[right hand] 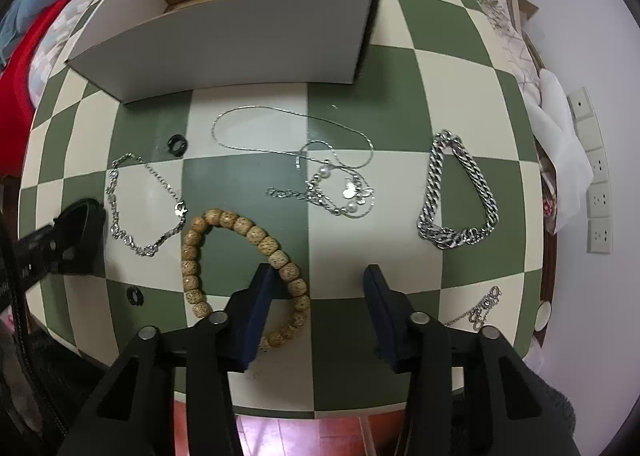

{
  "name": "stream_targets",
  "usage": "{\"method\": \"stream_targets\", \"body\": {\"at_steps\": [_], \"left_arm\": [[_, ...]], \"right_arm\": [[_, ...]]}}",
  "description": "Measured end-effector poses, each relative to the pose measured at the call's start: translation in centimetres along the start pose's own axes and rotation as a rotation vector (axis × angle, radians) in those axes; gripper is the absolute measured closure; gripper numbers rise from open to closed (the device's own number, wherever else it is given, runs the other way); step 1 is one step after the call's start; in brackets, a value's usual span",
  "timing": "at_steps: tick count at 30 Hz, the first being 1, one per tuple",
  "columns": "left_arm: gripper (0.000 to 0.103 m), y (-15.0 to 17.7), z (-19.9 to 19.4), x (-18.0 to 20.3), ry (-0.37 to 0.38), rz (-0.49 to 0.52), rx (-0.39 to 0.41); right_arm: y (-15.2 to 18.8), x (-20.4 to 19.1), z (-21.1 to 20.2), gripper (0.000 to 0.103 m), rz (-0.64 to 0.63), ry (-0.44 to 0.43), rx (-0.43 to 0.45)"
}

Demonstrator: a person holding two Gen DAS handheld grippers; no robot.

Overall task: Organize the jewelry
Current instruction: 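Grasp the black watch band with the left tool while the right tool grasps the wooden bead bracelet, then carry both held items into the white box and open both tools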

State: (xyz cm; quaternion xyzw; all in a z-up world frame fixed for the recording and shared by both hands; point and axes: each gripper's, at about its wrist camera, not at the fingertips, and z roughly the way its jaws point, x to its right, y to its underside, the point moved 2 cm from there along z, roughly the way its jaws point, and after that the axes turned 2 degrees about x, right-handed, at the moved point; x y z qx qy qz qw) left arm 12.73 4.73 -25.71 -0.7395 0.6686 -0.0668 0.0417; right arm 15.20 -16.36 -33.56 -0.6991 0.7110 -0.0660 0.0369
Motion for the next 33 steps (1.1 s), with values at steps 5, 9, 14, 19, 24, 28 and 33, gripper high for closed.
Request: {"method": "stream_targets", "body": {"at_steps": [5, 9, 14, 19, 24, 28, 33], "left_arm": [[0.095, 0.0, -0.3, -0.4, -0.004, -0.014, 0.012], [0.097, 0.3, -0.6, -0.8, -0.022, -0.008, 0.02], [0.098, 0.9, -1.3, -0.3, -0.11, 0.028, 0.062], [0.098, 1.8, -2.9, 0.4, -0.147, 0.034, 0.101], [0.098, 2.2, -5.0, 0.7, -0.131, 0.048, 0.132], [0.098, 0.8, -7.1, 1.3, -0.113, 0.054, 0.173], [0.098, -0.7, -10.8, 2.5, -0.071, 0.051, 0.244]], "right_arm": [[-0.1, -0.2, -0.2, 0.093, -0.033, -0.012, 0.009], [-0.3, 0.4, -0.4, 0.094, 0.0, -0.05, 0.016], [-0.3, 2.0, -2.0, 0.094, 0.066, -0.084, 0.068], [-0.1, 2.3, -5.2, 0.094, 0.08, -0.043, 0.169], [0.2, 2.3, -7.5, 0.094, 0.065, -0.005, 0.229], [0.5, 1.2, -10.0, 0.094, 0.071, -0.006, 0.267], [-0.4, 1.0, -12.4, 0.094, 0.081, -0.025, 0.314]]}}
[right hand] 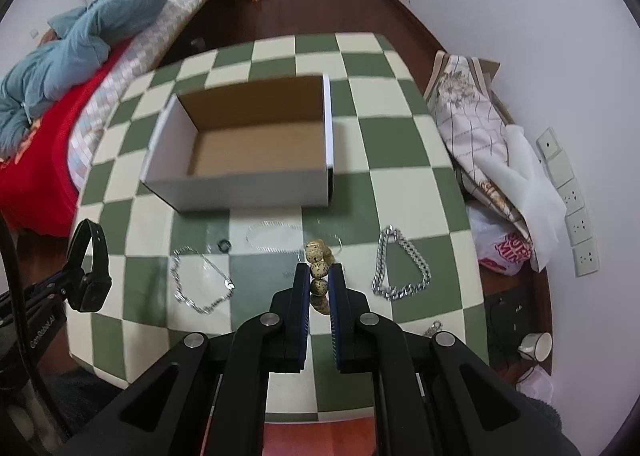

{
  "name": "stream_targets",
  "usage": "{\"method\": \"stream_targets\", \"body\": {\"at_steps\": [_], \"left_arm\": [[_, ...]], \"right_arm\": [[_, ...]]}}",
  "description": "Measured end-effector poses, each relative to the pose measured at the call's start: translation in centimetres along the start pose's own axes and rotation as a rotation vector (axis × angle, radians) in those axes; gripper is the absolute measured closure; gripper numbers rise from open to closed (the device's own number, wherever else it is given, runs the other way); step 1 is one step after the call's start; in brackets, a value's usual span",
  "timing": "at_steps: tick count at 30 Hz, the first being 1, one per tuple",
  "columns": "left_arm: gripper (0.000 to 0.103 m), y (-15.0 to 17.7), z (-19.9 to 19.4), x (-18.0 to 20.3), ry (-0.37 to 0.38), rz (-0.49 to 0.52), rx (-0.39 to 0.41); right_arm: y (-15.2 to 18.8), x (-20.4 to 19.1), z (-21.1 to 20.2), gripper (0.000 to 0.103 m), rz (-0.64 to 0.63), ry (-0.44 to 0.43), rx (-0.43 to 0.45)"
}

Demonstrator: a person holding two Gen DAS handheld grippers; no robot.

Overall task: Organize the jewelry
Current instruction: 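Carry both held items into the white box and open both tools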

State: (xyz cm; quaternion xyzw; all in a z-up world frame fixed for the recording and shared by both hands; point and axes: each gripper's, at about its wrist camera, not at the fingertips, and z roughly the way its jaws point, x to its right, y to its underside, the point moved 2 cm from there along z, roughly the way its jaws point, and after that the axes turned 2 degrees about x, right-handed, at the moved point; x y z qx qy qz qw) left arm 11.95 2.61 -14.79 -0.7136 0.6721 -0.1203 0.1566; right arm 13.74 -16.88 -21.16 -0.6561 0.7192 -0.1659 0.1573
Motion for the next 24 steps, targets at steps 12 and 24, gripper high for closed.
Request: {"method": "stream_targets", "body": {"at_steps": [12, 24], "left_arm": [[0.098, -8.8, -3.9, 2.5, 0.101, -0.025, 0.131], [0.098, -14.6, 1.7, 5.4, 0.157, -0.032, 0.043]], "right_arm": [[-7.1, -0.2, -5.3, 0.094, 0.003, -0.054, 0.134], [-15.6, -0.3, -1.6, 0.094, 0.009, -0.065, 0.115]]}}
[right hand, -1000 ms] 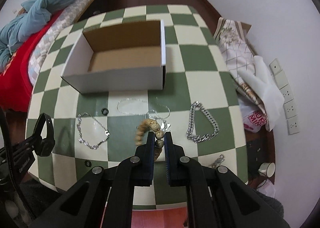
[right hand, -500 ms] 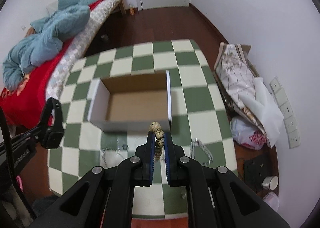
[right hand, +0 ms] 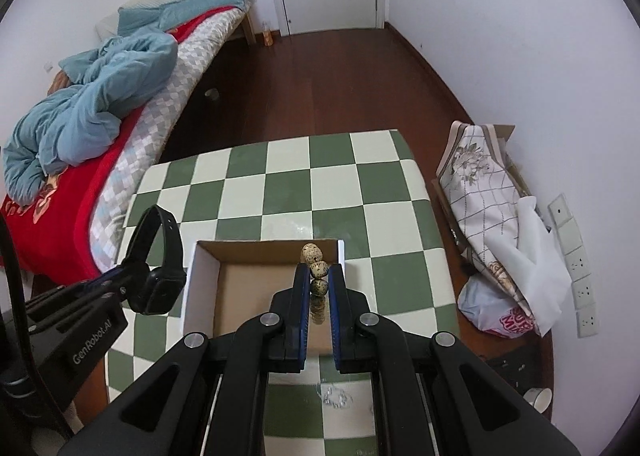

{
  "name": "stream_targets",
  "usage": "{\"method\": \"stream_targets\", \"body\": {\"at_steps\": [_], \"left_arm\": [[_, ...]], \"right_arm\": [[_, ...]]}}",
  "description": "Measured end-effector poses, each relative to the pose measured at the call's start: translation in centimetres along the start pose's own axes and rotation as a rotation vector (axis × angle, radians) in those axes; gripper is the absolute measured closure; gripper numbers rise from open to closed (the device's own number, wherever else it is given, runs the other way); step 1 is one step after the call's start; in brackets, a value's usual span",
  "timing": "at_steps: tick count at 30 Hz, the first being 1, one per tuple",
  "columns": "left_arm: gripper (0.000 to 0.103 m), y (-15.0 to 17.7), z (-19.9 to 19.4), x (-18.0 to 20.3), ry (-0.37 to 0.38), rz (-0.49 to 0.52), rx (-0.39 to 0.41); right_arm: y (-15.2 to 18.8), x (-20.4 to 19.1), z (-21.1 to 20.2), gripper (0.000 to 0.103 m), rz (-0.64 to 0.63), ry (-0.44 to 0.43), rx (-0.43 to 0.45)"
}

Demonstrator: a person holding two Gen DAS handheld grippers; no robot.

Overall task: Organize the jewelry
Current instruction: 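Carry both held items into the white box and open both tools, then lift both open tools up out of the box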

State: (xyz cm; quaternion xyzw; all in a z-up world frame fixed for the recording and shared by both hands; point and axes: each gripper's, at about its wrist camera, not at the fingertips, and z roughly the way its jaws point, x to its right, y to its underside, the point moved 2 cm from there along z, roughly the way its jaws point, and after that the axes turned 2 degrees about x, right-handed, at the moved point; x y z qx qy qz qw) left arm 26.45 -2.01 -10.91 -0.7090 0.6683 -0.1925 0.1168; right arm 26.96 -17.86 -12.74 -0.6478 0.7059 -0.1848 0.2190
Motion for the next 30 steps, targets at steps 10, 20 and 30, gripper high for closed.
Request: {"method": "stream_targets", "body": {"at_steps": [10, 20, 30], "left_arm": [[0.097, -0.9, 6.4, -1.1, 0.06, -0.088, -0.151], [0.035, -2.4, 4.9, -0.4, -0.011, -0.046, -0.068], [0.0, -1.7, 2.9, -1.6, -0.141, 0.013, 0.036]], "right_arm": [[-0.1, -0.1, 7.6, 0.094, -0.015, -0.002, -0.122], [0.6, 0.2, 10.8, 0.082, -0.06, 0.016, -0.241], [2.8, 0.1, 9.8, 0.003, -0.084, 0.048, -0.284]]}}
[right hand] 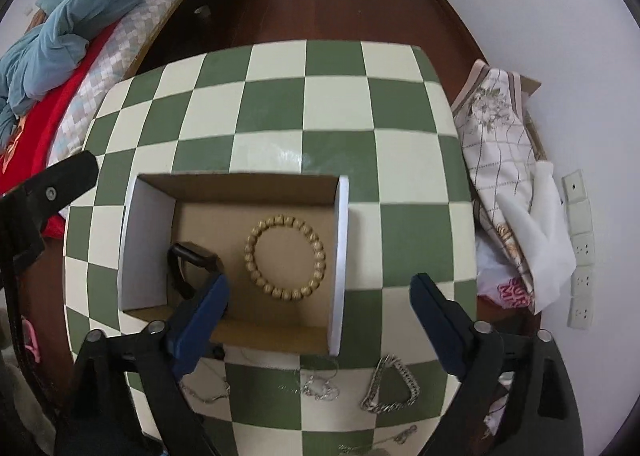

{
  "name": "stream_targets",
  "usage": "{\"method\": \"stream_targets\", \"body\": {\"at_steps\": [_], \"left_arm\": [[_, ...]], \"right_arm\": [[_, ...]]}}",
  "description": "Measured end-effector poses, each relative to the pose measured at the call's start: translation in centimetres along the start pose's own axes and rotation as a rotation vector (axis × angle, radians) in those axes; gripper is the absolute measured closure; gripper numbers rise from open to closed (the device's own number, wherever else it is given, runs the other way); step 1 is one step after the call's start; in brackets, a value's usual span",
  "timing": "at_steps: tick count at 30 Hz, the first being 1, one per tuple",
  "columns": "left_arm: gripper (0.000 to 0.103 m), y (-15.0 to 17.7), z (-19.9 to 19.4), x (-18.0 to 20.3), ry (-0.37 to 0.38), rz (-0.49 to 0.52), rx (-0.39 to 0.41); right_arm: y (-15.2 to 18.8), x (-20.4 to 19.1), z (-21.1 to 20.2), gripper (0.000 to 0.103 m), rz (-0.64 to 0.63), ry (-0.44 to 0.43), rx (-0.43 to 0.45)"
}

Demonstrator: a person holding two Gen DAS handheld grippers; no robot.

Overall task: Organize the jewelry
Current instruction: 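Lift both open tools up out of the box, then move the left tool to the silver chain bracelet while the right tool reaches the thin silver necklace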

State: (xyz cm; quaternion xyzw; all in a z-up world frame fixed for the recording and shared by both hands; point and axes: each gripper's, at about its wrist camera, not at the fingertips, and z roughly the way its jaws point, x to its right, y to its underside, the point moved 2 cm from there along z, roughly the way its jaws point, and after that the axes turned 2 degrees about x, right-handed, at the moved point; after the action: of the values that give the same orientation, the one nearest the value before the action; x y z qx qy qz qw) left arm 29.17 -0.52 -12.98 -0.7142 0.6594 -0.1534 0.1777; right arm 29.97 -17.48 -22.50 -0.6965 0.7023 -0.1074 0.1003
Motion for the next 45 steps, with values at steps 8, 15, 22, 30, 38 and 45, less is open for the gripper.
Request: {"method": "stream_targets", "body": {"at_steps": [8, 15, 22, 30, 38, 45], "left_arm": [[0.0, 2.6, -0.7, -0.6, -0.049, 0.034, 0.054], [0.0, 4.9, -2.4, -1.8, -0.07, 0.028, 0.075], [0.0, 7.3, -5.2, -3.2, -0.087, 0.019, 0.108], [0.0, 9.2, -10.2, -3.8, -0.074, 0.013, 0.19], [0.0, 10.7, -14.3, -4.6, -0.056, 0.004, 0.245], [0.0, 14.5, -11.0, -5.1, -0.072, 0.03, 0.136]], "right_arm": [[2.8, -0.3, 0.3, 0.003, 0.01, 0.033, 0.019], [4.3, 0.1, -1.7, 0.003, 0.03, 0.039, 0.086], [5.9, 0.1, -5.4, 0.003, 0.034, 0.054, 0.179], [8.2, -0.3, -11.3, 0.002, 0.044, 0.061, 0.308], [11.1, -0.3, -15.5, 0.002, 0.077, 0.018, 0.375], [15.3, 2.1, -12.9, 0.003, 0.137, 0.02, 0.279]]}}
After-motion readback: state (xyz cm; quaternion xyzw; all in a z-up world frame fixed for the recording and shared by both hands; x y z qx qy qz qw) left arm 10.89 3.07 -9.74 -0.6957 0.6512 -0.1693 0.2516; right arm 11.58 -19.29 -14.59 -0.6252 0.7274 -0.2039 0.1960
